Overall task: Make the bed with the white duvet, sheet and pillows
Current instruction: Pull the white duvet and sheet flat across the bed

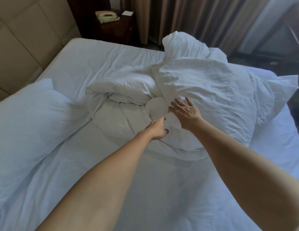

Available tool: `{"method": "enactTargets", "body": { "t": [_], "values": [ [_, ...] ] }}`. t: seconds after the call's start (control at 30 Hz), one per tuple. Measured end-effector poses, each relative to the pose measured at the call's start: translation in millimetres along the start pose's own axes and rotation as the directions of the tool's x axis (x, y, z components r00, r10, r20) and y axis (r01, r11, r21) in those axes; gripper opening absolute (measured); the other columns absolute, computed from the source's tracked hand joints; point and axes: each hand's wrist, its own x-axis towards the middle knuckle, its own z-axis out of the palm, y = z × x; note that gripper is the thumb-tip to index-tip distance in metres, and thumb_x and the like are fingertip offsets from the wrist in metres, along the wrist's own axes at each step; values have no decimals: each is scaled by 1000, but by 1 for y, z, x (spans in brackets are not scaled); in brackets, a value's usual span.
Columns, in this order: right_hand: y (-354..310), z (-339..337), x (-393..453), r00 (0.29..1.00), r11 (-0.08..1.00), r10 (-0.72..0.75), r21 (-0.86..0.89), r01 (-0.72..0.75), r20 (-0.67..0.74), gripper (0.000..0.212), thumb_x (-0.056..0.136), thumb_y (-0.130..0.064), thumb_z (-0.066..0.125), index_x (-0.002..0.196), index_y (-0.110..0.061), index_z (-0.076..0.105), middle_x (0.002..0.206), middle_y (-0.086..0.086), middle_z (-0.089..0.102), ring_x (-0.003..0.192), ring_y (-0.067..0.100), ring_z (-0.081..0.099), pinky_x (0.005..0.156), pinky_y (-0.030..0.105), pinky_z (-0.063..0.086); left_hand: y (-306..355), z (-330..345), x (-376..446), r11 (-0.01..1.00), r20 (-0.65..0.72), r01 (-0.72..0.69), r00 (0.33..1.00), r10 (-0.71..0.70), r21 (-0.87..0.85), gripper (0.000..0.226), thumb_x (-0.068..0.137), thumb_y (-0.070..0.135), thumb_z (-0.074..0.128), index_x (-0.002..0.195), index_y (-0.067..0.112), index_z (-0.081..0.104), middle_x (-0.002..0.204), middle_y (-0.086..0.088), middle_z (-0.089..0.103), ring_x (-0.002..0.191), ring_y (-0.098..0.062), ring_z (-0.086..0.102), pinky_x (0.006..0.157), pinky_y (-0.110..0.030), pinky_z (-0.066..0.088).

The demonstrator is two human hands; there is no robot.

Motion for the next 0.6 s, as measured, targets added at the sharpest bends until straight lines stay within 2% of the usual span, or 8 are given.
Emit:
{"method": "enactTargets", "body": {
  "t": [0.07, 0.13, 0.23, 0.3, 0.4, 0.47, 0.53, 0.6],
  "values": [
    [-1, 7, 9, 1000, 999, 8, -39, -9, -14, 64, 94, -25, 54, 152, -22, 28, 159, 2, 25, 150, 21, 13, 122, 47, 1, 0, 6, 18, 999, -19, -3, 1000, 2, -51, 79, 93, 26, 59, 155, 13, 12, 159, -13, 21, 144, -32, 26, 113, -45, 32],
    [1, 15, 12, 998, 999, 45, 16, -44, -50, 46, 92, -20, 57, 138, -20, 51, 142, 2, 51, 139, 21, 35, 119, 41, 20, -1, 12, 32, 994, -32, 8, 999, -11, -106, 87, 93, 22, 60, 157, 16, 2, 163, -11, 8, 149, -30, 15, 118, -45, 24],
    [7, 28, 10, 989, 954, 104, 293, -70, -101, 35, 89, -24, 65, 124, -22, 63, 125, 4, 64, 124, 24, 52, 101, 36, 36, 0, 25, 48, 997, -19, -34, 999, 32, -73, 89, 89, 17, 65, 157, 19, 7, 162, -9, 12, 148, -28, 18, 118, -41, 25],
    [13, 29, 2, 992, 841, 100, 540, -44, -75, 34, 86, -34, 69, 119, -26, 67, 113, 4, 67, 110, 26, 61, 90, 35, 42, 6, 33, 53, 993, -41, -99, 994, 96, -68, 79, 85, 22, 68, 152, 18, 27, 153, -12, 29, 140, -31, 33, 112, -41, 34],
    [30, 28, -19, 979, 581, 172, 813, -14, -107, 9, 82, -31, 70, 75, -26, 67, 73, 1, 62, 73, 22, 61, 62, 29, 41, 15, 43, 55, 957, -210, -206, 964, 163, -203, 58, 76, 37, 61, 129, 16, 51, 128, -12, 55, 118, -33, 54, 97, -49, 46],
    [44, 29, -42, 962, 420, 241, 907, 19, -131, 21, 84, -25, 69, 65, -17, 66, 56, -3, 52, 54, 11, 51, 52, 26, 37, 24, 45, 50, 935, -288, -251, 942, 175, -252, 41, 85, 28, 60, 123, 15, 52, 119, -7, 61, 111, -28, 58, 93, -49, 48],
    [53, 27, -71, 945, 272, 303, 961, 40, -125, 26, 88, -24, 69, 69, -7, 70, 50, -5, 45, 42, 3, 41, 45, 15, 32, 41, 47, 38, 883, -315, -287, 934, 171, -371, 30, 92, 17, 59, 121, 14, 52, 115, -5, 64, 108, -24, 61, 94, -47, 50],
    [59, 26, -102, 922, 137, 378, 990, 38, -88, 33, 92, -26, 66, 63, -10, 67, 47, -8, 43, 36, 1, 38, 39, 11, 27, 62, 55, 22, 823, -290, -318, 937, 196, -470, 28, 91, 17, 60, 118, 17, 53, 112, -3, 65, 105, -21, 63, 94, -44, 52]
  ]
}}
